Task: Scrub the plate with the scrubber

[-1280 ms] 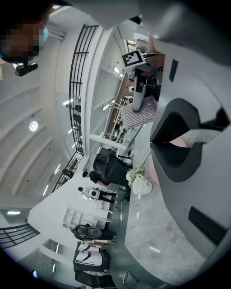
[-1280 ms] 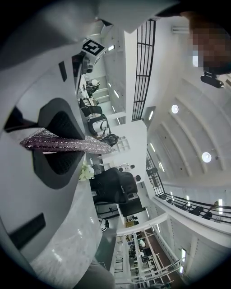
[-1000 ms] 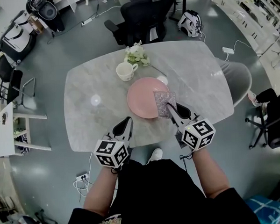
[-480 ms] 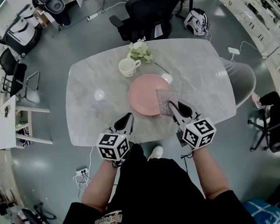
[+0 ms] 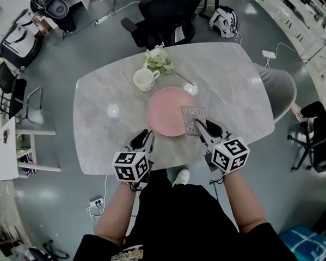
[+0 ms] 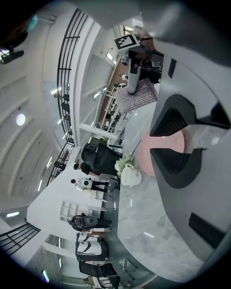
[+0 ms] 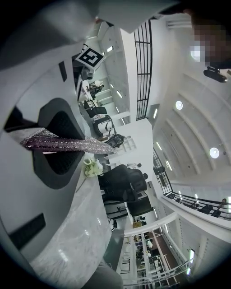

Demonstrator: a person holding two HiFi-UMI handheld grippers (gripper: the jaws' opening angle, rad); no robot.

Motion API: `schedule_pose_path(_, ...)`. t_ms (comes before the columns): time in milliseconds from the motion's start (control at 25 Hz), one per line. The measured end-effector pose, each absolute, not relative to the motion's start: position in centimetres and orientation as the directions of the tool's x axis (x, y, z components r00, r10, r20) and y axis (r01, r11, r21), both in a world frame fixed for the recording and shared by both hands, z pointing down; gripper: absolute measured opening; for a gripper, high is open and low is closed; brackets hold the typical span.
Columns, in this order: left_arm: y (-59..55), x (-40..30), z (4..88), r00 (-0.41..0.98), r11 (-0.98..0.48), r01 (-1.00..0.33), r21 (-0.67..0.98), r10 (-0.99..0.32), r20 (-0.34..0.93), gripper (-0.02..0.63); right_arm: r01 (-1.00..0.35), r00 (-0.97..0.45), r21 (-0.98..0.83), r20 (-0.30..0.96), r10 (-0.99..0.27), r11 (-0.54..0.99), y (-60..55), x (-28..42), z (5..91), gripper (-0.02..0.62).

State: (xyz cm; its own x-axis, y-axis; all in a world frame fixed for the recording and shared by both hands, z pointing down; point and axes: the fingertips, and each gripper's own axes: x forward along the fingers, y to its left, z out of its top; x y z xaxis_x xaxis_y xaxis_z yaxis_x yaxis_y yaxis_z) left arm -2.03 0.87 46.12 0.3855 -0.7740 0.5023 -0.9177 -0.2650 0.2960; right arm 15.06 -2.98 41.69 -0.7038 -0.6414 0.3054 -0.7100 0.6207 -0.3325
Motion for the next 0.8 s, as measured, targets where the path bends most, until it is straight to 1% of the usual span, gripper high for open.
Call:
schedule_pose_path(200, -0.7, -3.1, 48.6, 0.382, -0.251, -0.919, 0.305, -0.756, 0.531, 0.124, -0.714, -0.700, -0.328, 0.334, -0.631, 0.618, -4.4, 13.8, 43.0, 0.074)
schedule_pose_path(480, -3.6, -5.3, 52.0, 0.376, -0.215, -0.921, 0.325, -0.715, 0.590, 0.129, -0.716, -0.696, -0.310, 0.392, -0.602, 0.626, -7.0, 11.2, 44.4, 0.074)
schedule_pose_path(800, -7.4, -6.7, 57.1, 0.374, -0.180, -0.922, 0.342, -0.637, 0.674, 0.129, -0.723, -0.674, -0.265, 0.474, -0.566, 0.638, -10.3, 8.3, 47.7, 0.074)
